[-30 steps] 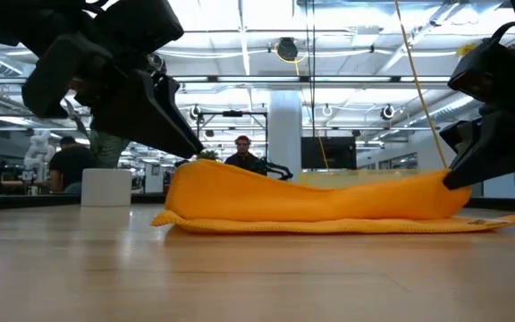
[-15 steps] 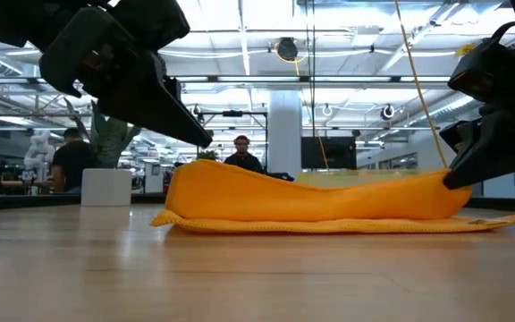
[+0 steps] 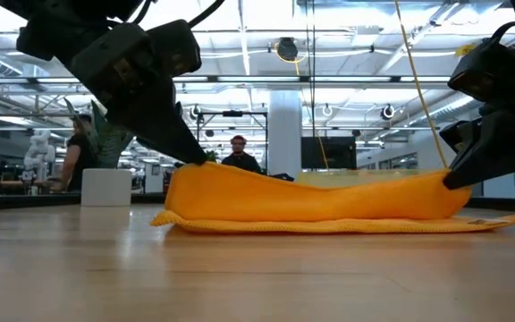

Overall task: Fold microfiber towels
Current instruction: Fold the orange kitchen towel

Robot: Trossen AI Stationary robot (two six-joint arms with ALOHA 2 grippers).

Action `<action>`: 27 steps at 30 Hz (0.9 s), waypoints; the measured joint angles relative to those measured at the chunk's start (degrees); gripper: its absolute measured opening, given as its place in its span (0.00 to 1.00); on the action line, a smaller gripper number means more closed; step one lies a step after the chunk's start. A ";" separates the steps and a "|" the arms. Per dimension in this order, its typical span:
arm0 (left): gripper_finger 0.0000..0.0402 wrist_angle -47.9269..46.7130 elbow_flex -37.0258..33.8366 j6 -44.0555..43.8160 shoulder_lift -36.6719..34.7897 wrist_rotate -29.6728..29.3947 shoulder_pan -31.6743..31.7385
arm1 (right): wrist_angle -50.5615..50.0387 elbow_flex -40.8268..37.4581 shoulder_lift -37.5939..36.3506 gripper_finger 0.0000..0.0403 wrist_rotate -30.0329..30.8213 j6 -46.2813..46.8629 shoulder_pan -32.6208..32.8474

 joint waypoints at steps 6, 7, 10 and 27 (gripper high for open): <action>0.16 0.01 -0.04 -0.12 1.99 0.04 -0.04 | -0.04 0.00 0.00 0.00 -0.02 -0.02 -0.02; 0.15 0.89 0.01 -0.35 2.75 0.06 -0.04 | -0.03 0.00 0.00 0.00 -0.04 -0.01 -0.01; 0.12 0.48 -0.04 -0.33 4.63 0.09 -0.04 | -0.02 0.00 -0.02 0.00 -1.21 -0.02 -0.02; 0.02 -8.35 5.44 9.06 -2.70 -18.24 -2.54 | 0.09 1.57 -2.74 0.00 13.97 -10.97 -3.19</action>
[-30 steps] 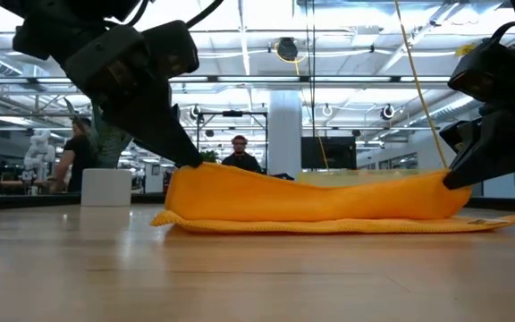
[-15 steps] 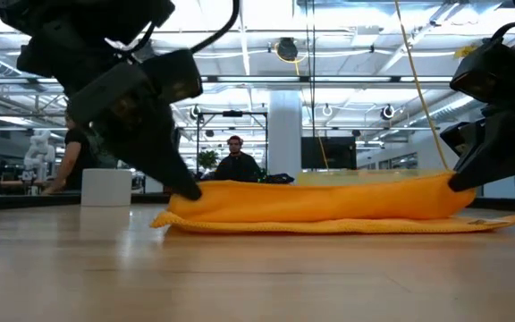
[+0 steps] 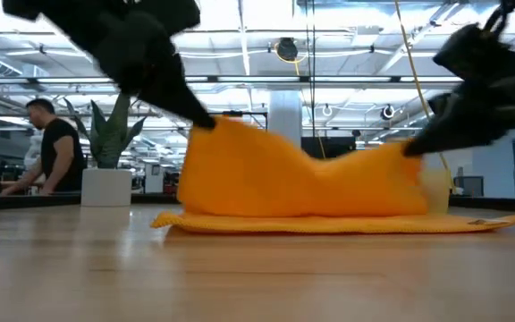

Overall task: Fold microfiber towels
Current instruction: Fold the orange kitchen towel

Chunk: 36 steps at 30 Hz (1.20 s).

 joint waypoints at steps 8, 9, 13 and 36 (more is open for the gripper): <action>0.02 0.95 1.13 17.20 -3.30 -25.18 5.38 | 10.03 -0.10 -2.73 0.00 20.30 -21.52 -16.78; 0.03 0.79 1.01 17.82 -3.30 -25.94 6.54 | 10.76 -0.11 -2.78 0.00 20.75 -23.73 -18.97; 0.01 -1.00 1.21 16.19 -2.51 -25.27 9.93 | 12.91 -0.13 -2.88 0.00 20.01 -29.02 -24.96; 0.02 -3.57 0.79 0.16 -1.71 -4.69 -3.95 | -2.03 -0.22 -2.86 0.00 -2.69 3.56 1.67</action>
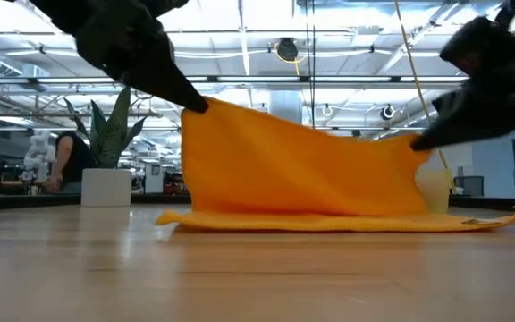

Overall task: Fold microfiber towels
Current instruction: Fold the orange kitchen towel

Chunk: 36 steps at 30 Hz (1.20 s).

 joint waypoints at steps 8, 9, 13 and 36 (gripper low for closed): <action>0.02 6.08 -6.51 -5.98 -0.01 0.17 -2.09 | -5.69 0.00 0.00 0.00 -7.85 5.80 5.06; 0.02 7.81 -7.49 -6.43 -0.01 0.17 -2.20 | -5.46 0.00 0.00 0.00 -7.82 5.60 5.43; 0.02 14.25 -9.61 -5.52 -0.01 0.85 -2.41 | -4.16 0.00 0.00 0.00 -5.78 2.75 6.07; 0.01 20.26 -9.22 15.75 -0.01 -16.31 15.64 | 4.58 0.04 -0.02 0.00 18.61 -26.00 -23.79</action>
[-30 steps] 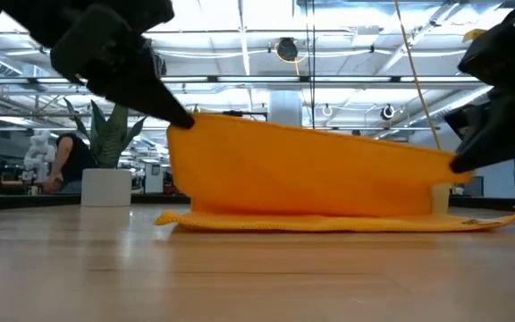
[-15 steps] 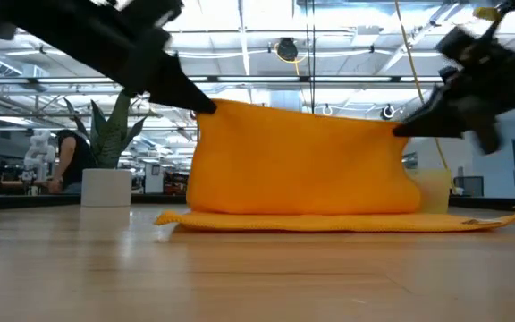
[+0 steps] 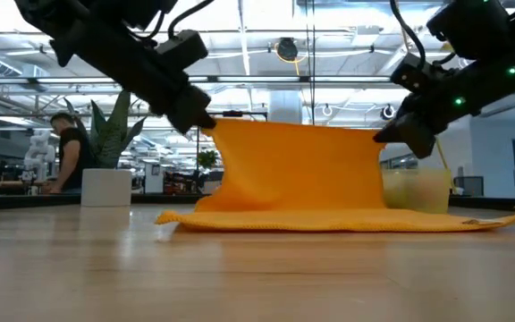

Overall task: Fold microfiber towels
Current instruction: Fold the orange kitchen towel

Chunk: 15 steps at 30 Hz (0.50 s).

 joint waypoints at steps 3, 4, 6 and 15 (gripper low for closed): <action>0.01 -4.85 -0.02 1.13 -0.01 0.18 -1.26 | -3.29 -0.02 0.00 0.00 -3.40 4.14 1.62; 0.01 -6.04 -0.02 1.97 0.01 0.20 -1.69 | -4.34 -0.02 0.00 0.00 -4.46 5.79 2.24; 0.01 -6.93 -0.02 4.43 0.01 -0.26 -2.29 | -6.03 -0.02 0.00 0.00 -6.31 8.76 3.48; 0.01 5.03 -0.04 16.57 -0.01 -5.50 1.91 | -5.47 -0.11 0.00 0.00 -2.82 12.05 6.06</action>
